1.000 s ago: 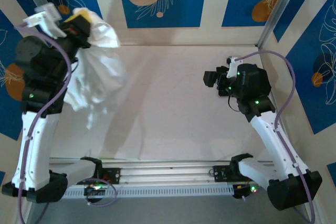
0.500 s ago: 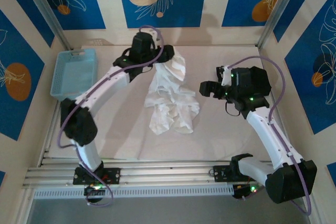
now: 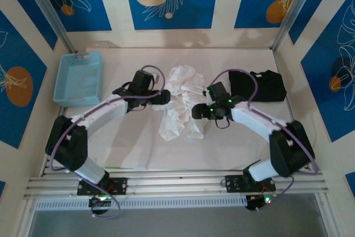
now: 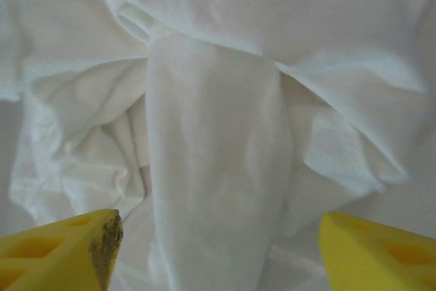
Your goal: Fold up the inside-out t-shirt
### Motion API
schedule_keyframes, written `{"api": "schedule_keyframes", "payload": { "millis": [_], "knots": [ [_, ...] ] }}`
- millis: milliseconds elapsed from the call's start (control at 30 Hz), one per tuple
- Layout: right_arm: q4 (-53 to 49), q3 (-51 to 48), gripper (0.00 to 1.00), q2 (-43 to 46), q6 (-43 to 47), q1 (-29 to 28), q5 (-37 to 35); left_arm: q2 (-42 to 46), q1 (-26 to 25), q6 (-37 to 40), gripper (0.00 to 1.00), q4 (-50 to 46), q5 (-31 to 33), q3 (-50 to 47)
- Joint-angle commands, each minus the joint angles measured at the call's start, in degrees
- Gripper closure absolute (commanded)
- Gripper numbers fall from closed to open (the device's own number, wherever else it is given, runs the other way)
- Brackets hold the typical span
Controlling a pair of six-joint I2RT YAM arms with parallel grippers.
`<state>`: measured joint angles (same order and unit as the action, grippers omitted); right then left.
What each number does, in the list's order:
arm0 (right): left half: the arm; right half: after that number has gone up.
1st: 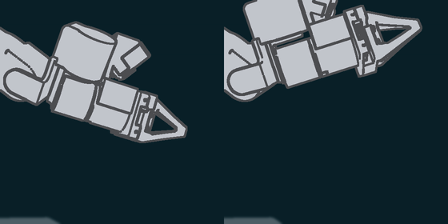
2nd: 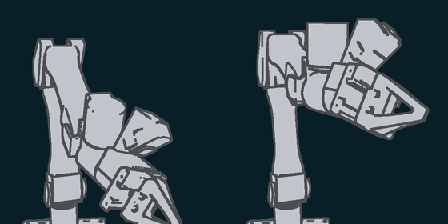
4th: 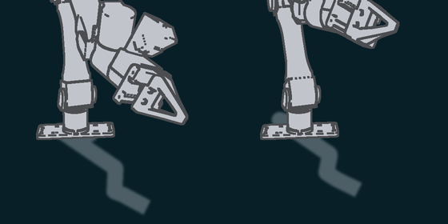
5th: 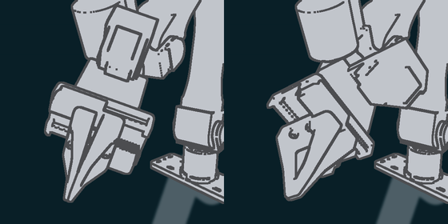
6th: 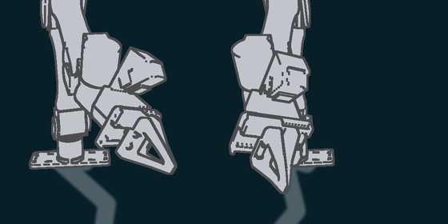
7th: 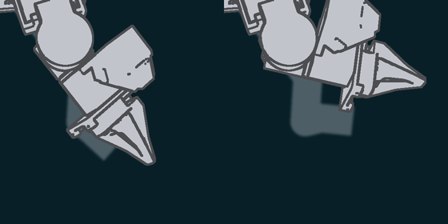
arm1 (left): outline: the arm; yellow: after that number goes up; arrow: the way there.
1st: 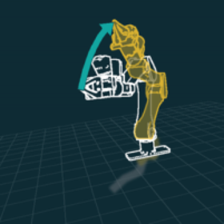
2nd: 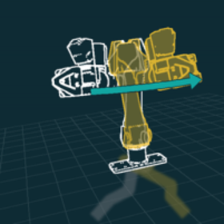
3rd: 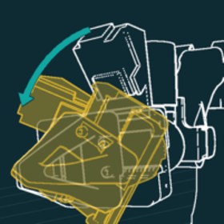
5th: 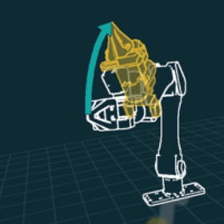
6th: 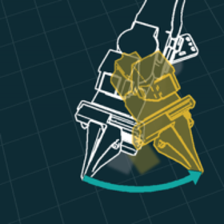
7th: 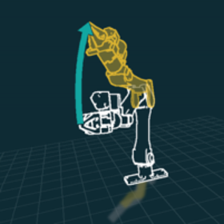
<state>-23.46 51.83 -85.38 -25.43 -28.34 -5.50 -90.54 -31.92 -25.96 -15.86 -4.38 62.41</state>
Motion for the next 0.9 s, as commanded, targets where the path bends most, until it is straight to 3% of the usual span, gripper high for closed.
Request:
{"api": "schedule_keyframes", "payload": {
  "millis": [0,100,167,300,400,500,633,867],
  "knots": [
    [3.35,3.83,0.28,-5.83,-1.32,-2.04,-2.63,-3.66,-2.47,-0.24,0.22,6.68,-4.84,-0.83],
    [5.93,4.45,0.43,-10.35,-2.71,-2.44,-5.48,-8.39,-3.35,-0.15,0.34,8.9,-5.26,1.11],
    [7.38,4.72,0.6,-10.93,-2.65,-2.35,-6.41,-11.97,-3.38,-0.09,0.47,9.21,-6.1,3.44],
    [7.48,5.42,0.84,-6.22,-0.83,-2.02,-8.29,-14.88,-3.22,0.53,0.72,8.63,-8.96,6.71],
    [6.88,5.94,0.99,-0.03,1.08,-0.26,-7.93,-13.18,-2.65,0.93,0.98,8.77,-10.07,7.03],
    [5.82,7.66,1.0,7.29,1.96,3.2,-3.05,-7.28,0.01,0.62,1.0,7.72,-10.82,6.92],
    [4.1,13.73,1.0,16.71,1.87,8.22,6.88,6.94,5.2,-1.27,1.0,7.69,-8.89,7.06],
    [0.11,30.66,1.0,24.24,4.22,14.45,12.2,23.47,9.03,4.24,1.0,2.45,6.31,19.18]
  ]
}}
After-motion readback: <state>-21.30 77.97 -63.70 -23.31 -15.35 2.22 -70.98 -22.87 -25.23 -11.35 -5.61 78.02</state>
